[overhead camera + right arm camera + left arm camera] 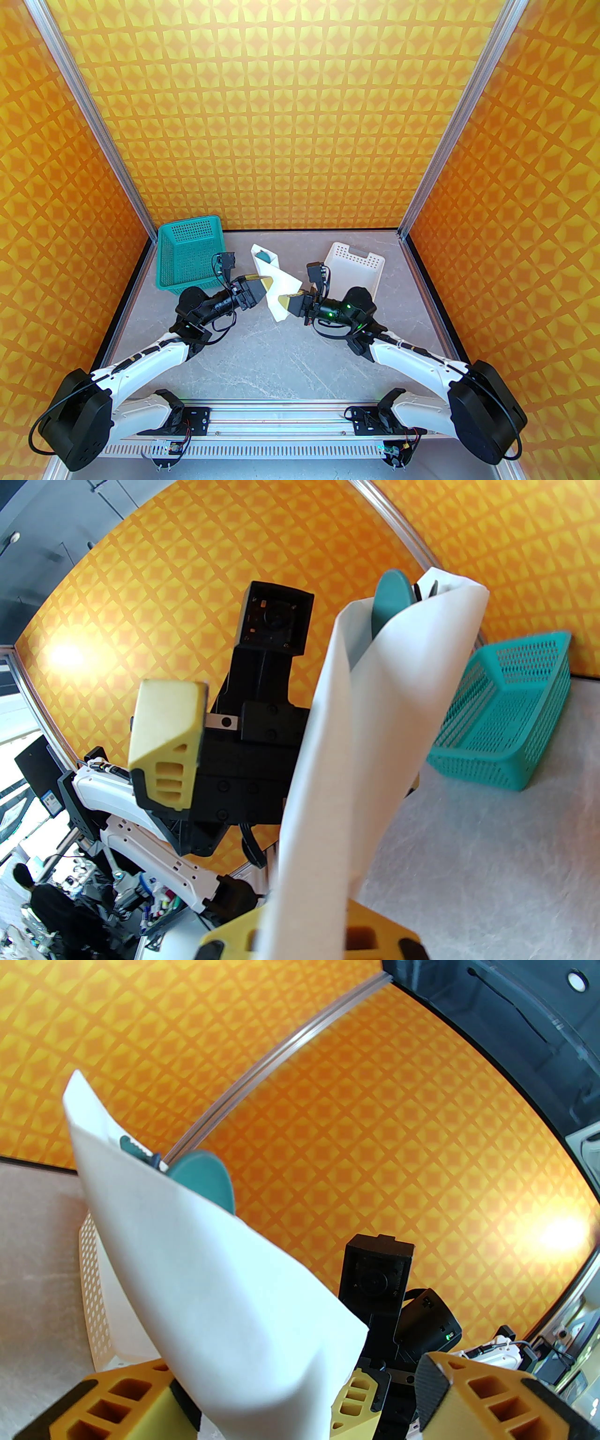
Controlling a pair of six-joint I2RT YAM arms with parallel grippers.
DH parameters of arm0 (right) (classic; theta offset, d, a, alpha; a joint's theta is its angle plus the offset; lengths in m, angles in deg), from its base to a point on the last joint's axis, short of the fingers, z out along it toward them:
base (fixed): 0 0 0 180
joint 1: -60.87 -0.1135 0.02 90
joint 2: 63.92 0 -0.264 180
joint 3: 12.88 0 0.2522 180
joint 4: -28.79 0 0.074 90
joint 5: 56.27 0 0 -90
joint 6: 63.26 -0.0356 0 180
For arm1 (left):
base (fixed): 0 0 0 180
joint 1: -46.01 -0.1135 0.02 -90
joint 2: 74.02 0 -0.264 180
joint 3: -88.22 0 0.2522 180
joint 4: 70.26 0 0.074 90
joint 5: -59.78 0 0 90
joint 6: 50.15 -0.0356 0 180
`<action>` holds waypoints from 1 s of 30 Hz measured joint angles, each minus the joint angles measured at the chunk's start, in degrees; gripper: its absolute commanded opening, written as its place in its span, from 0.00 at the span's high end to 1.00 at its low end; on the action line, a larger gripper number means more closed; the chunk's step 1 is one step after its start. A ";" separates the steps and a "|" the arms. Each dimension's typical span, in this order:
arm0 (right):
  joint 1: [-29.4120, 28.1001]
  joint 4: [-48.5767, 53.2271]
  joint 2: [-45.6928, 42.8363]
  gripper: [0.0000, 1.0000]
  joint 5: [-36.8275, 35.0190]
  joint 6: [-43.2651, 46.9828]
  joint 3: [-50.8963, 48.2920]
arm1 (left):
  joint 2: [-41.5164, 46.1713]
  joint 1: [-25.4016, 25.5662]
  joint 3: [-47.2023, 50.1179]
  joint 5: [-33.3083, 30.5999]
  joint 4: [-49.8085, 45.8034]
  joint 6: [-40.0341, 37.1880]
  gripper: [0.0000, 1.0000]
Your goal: Place the utensils on the paper napkin and roll it up
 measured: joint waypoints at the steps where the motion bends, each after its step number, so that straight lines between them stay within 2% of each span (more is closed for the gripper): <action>1: 0.00 -0.50 -0.22 1.00 -0.35 0.42 0.00 | 0.00 0.28 -0.50 0.00 -0.26 -0.46 0.21; 9: -0.37 -2.82 -0.98 1.00 -1.29 3.19 0.00 | 0.00 2.40 -3.32 0.22 -1.46 -3.69 0.22; 20: -0.37 -2.84 -2.51 1.00 -1.49 7.54 4.76 | 0.00 3.98 -8.37 2.19 -2.89 -7.91 0.29; 30: -0.37 -2.19 -4.20 1.00 -1.92 9.25 4.85 | -0.96 4.20 -8.74 2.78 -3.30 -8.94 0.56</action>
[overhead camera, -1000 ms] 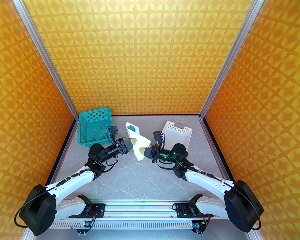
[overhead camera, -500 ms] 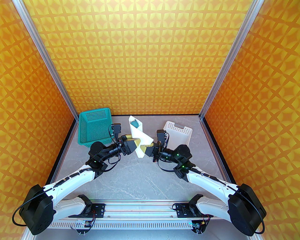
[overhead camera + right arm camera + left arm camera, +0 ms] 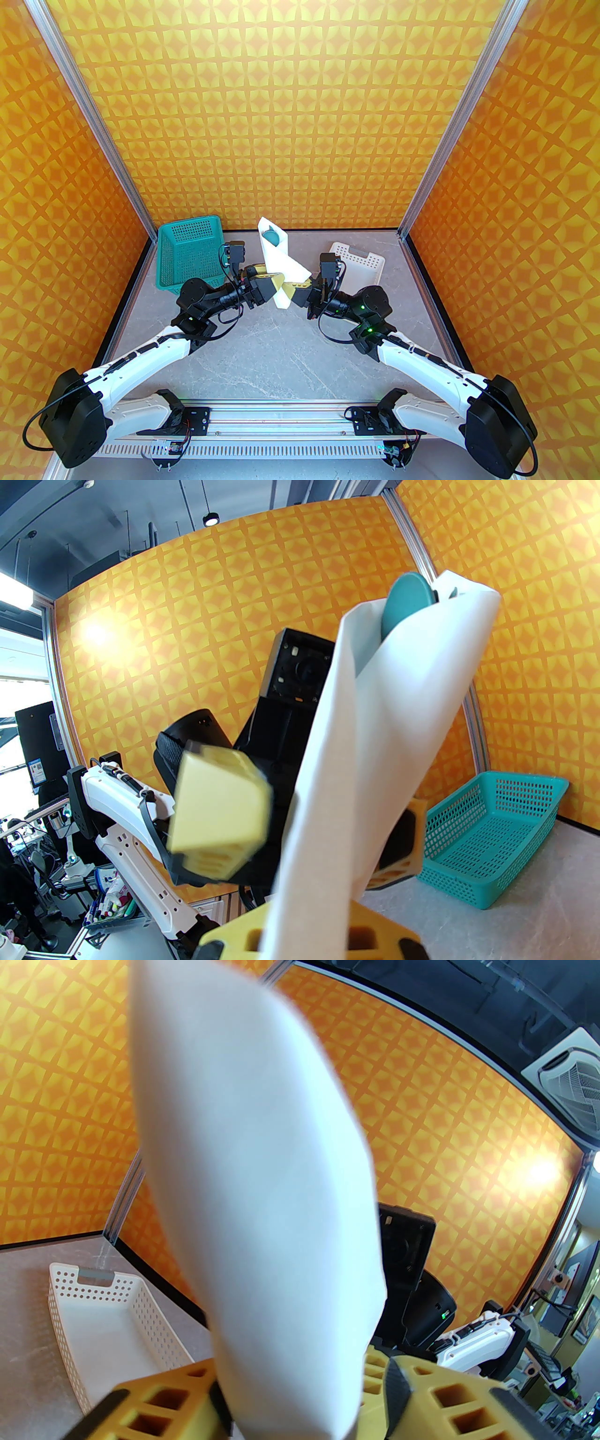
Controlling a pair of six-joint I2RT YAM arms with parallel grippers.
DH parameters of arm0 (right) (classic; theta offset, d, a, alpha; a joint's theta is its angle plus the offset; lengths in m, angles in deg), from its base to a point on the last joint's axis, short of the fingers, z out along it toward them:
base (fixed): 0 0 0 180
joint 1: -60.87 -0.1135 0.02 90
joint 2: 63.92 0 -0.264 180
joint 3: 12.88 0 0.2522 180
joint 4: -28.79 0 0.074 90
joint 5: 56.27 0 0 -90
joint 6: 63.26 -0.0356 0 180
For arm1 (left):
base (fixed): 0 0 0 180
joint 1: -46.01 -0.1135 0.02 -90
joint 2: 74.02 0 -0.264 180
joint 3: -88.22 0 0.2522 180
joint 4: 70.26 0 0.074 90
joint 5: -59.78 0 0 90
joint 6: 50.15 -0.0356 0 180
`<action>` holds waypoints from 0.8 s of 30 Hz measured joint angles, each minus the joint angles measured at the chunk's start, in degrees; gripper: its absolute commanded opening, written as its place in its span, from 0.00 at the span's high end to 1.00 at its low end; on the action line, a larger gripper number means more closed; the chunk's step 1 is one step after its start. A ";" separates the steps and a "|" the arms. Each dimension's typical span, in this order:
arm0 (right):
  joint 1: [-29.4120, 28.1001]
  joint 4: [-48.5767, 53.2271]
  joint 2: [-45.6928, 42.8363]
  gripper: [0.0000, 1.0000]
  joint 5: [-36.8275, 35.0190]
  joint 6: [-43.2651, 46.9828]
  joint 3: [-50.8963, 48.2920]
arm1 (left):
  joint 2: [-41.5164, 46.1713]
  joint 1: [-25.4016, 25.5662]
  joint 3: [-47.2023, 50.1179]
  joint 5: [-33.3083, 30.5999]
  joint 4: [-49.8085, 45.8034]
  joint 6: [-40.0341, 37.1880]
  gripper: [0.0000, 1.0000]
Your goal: Place the utensils on the paper napkin and roll it up
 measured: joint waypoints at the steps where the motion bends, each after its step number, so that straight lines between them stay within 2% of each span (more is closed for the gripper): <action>1: 0.00 -0.02 -0.04 1.00 0.00 0.13 0.00 | -0.07 0.00 -0.02 0.02 -0.02 -0.11 0.58; 9: 0.00 1.29 -0.07 1.00 0.04 0.39 0.00 | -0.15 0.00 -0.20 0.04 0.00 -0.11 0.68; 15: 0.00 2.47 -0.07 0.99 0.48 0.55 0.00 | -0.15 0.00 -0.20 0.07 -0.37 -0.26 0.82; 17: 0.00 2.58 -0.11 0.94 0.50 0.52 0.00 | -0.15 0.00 -0.20 0.04 -0.68 -0.48 0.87; 20: 0.00 3.65 -0.55 0.75 0.52 0.74 0.07 | -0.15 0.02 -0.20 0.04 -1.05 -0.92 0.94; 24: 0.15 7.50 -2.32 0.53 0.22 1.29 0.15 | -0.15 0.00 -0.20 0.07 -1.01 -0.96 0.98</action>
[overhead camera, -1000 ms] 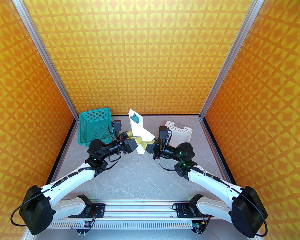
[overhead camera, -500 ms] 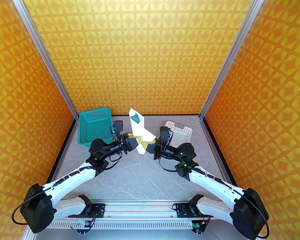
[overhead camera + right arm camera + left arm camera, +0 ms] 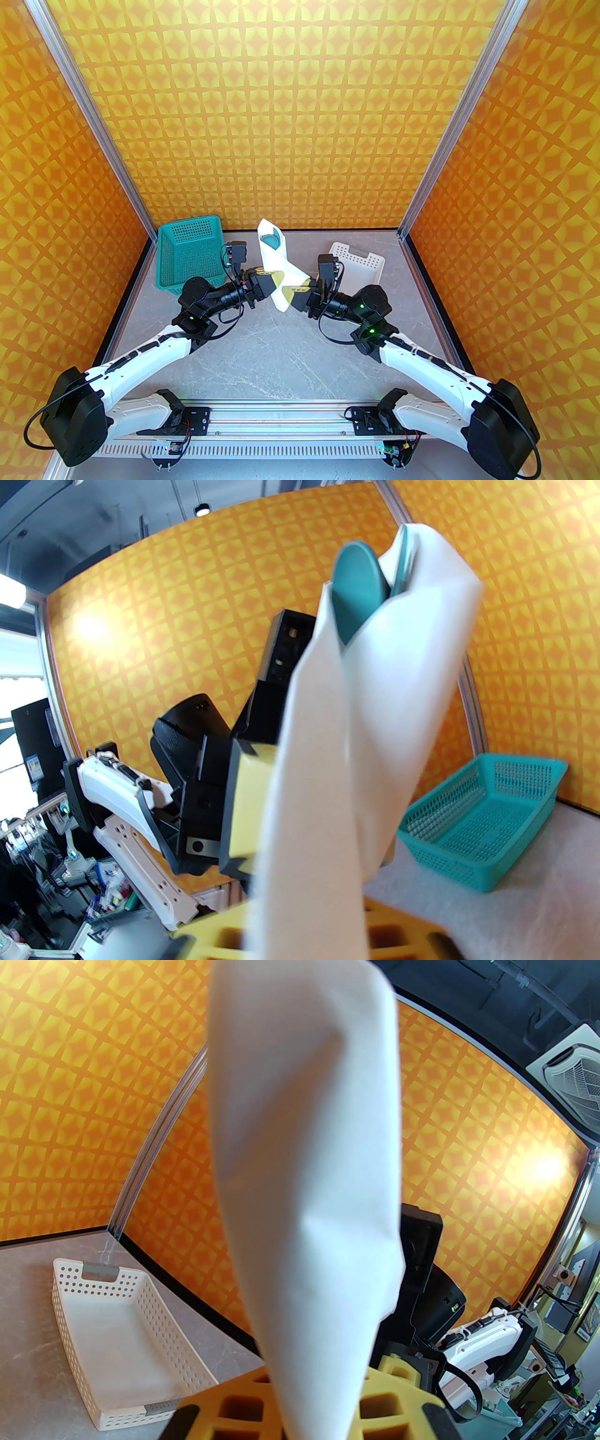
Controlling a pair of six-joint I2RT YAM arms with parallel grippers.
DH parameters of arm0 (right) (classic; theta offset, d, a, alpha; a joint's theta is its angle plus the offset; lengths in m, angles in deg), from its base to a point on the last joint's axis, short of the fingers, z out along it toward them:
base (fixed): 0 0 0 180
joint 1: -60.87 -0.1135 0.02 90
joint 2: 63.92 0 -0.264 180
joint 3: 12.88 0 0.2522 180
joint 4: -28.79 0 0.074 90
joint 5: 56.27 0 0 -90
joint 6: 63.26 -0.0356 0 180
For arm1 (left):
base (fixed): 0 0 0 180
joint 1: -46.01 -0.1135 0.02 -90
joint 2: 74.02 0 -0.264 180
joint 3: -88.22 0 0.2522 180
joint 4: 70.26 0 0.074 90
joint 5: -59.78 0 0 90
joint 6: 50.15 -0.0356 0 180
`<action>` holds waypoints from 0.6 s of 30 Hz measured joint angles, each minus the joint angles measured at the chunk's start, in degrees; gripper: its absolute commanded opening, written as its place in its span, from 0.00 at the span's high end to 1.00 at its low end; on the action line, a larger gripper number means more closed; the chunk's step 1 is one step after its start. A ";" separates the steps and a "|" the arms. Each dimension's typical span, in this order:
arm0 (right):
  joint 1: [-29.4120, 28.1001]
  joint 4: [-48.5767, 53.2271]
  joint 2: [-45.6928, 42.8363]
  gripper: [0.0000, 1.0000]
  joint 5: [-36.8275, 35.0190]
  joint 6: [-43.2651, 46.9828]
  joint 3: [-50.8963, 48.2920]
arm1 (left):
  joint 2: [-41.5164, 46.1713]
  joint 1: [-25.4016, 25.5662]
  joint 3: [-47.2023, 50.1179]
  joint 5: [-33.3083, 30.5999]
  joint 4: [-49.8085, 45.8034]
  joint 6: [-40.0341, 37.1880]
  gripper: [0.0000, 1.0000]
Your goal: Place the utensils on the paper napkin and roll it up
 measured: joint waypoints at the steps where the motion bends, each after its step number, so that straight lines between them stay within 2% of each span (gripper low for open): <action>1: 0.33 0.98 -0.52 0.49 0.04 0.02 0.00 | 0.00 0.02 0.00 0.00 0.00 -0.02 0.99; 3: 1.88 3.48 -2.32 0.40 0.02 0.00 -0.02 | 0.02 0.02 0.00 -0.02 0.00 -0.02 1.00; 7: 6.25 7.50 -6.80 0.29 0.09 0.17 0.02 | 0.02 0.02 0.00 -0.02 -0.02 -0.02 1.00; 10: 7.52 10.25 -8.61 0.31 0.26 0.72 0.94 | 0.02 0.02 0.00 -0.02 -0.02 -0.02 1.00; 13: 7.52 12.76 -8.52 0.43 0.35 1.75 3.48 | 0.02 0.02 0.00 -0.02 -0.02 -0.02 1.00; 16: 7.52 13.81 -8.11 0.68 0.48 2.43 5.57 | 0.04 0.02 0.00 -0.02 0.00 -0.02 1.00; 18: 7.52 14.73 -7.61 0.88 0.44 3.15 6.67 | 0.07 0.02 0.00 -0.02 -0.02 -0.02 1.00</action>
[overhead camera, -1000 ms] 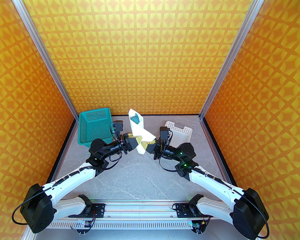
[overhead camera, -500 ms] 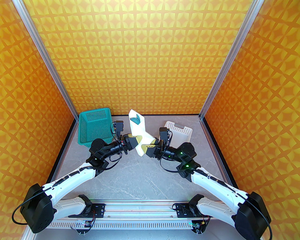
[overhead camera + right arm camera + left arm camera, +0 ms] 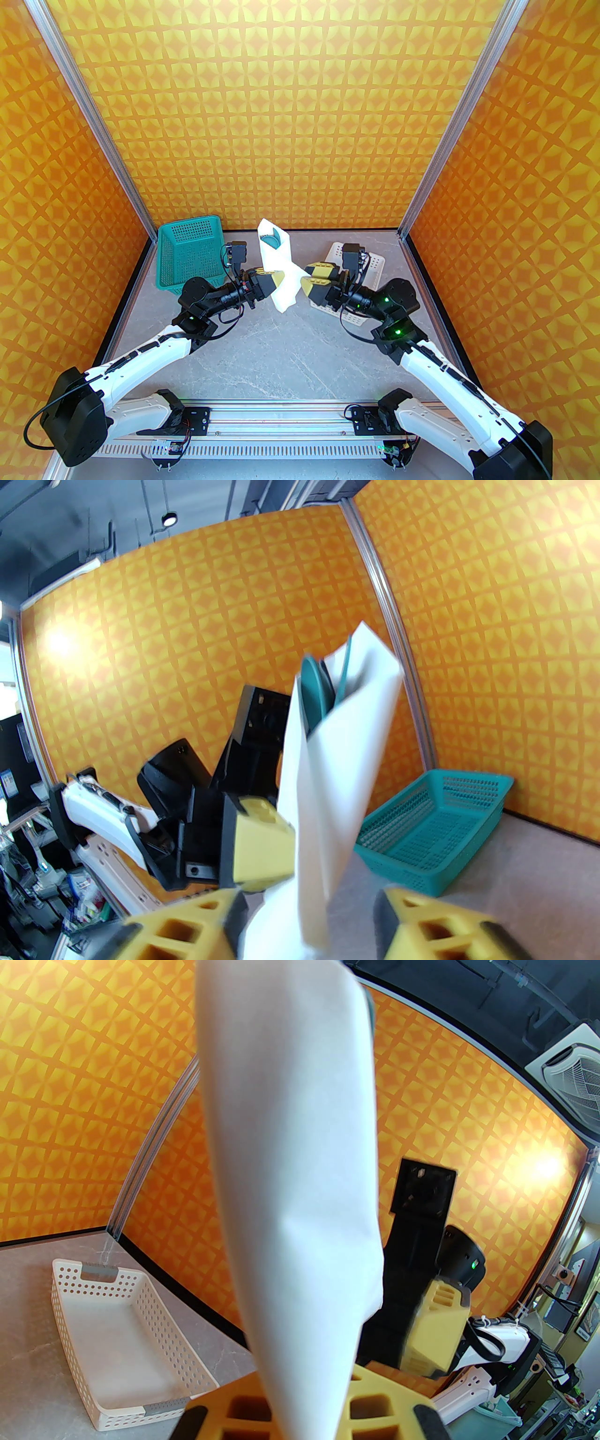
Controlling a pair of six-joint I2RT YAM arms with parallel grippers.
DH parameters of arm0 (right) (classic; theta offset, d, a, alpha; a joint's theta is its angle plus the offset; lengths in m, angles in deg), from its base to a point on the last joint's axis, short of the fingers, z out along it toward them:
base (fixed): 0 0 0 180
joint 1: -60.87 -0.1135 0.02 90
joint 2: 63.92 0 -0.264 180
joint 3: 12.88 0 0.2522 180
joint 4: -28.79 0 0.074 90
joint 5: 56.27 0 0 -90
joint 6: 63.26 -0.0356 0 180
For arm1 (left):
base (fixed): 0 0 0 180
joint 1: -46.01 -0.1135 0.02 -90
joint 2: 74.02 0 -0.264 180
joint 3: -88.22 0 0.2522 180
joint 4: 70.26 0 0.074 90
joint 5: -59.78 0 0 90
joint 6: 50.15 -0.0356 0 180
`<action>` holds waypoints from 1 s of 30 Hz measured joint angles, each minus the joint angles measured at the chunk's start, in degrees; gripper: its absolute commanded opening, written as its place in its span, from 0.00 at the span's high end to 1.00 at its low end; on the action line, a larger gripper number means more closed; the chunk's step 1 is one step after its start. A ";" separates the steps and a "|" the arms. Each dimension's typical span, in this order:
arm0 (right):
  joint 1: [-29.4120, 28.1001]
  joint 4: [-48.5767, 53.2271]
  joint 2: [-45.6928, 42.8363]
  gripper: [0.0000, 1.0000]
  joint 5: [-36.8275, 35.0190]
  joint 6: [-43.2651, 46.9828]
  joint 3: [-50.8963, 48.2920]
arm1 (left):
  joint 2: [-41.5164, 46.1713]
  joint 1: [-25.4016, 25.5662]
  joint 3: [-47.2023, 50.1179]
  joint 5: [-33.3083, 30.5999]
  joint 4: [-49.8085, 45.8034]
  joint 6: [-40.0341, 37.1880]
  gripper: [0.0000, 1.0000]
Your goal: Place the utensils on the paper napkin and roll it up
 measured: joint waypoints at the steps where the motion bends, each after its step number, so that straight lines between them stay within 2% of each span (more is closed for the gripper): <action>1: 0.00 1.25 0.13 0.96 -0.11 0.52 0.55 | 0.09 0.00 0.00 0.00 0.00 0.00 1.00; 2: 0.00 2.49 0.22 1.00 -0.22 1.29 1.09 | 0.24 0.00 0.00 0.00 -0.02 0.00 1.00; 9: 2.43 9.38 1.38 1.00 1.53 3.41 4.63 | 1.25 0.48 0.02 0.00 -0.42 -0.09 1.00; 10: 2.60 9.73 1.57 0.97 1.92 3.41 4.81 | 1.25 0.48 0.02 -0.02 -0.61 -0.20 1.00; 13: 3.17 11.28 2.08 0.81 2.91 3.58 5.64 | 1.25 0.48 0.09 -0.02 -0.94 -0.26 1.00; 15: 4.63 12.20 1.86 0.67 2.16 3.93 5.84 | 1.49 0.44 0.24 -0.02 -1.01 -0.44 1.00; 19: 6.69 15.52 0.07 0.47 -0.24 5.46 6.14 | 1.70 0.42 0.26 -0.04 -1.01 -1.03 1.00; 25: 6.75 21.75 -8.39 0.16 -3.50 8.98 5.90 | 2.01 0.39 0.26 -0.81 -2.29 -3.80 1.00; 26: 6.75 22.38 -9.90 0.13 -3.82 9.94 5.70 | 2.19 0.42 0.26 -1.01 -2.86 -4.37 1.00; 30: 6.73 22.10 -15.87 0.12 -2.54 13.20 2.51 | 3.93 0.42 0.26 -2.38 -5.44 -7.58 1.00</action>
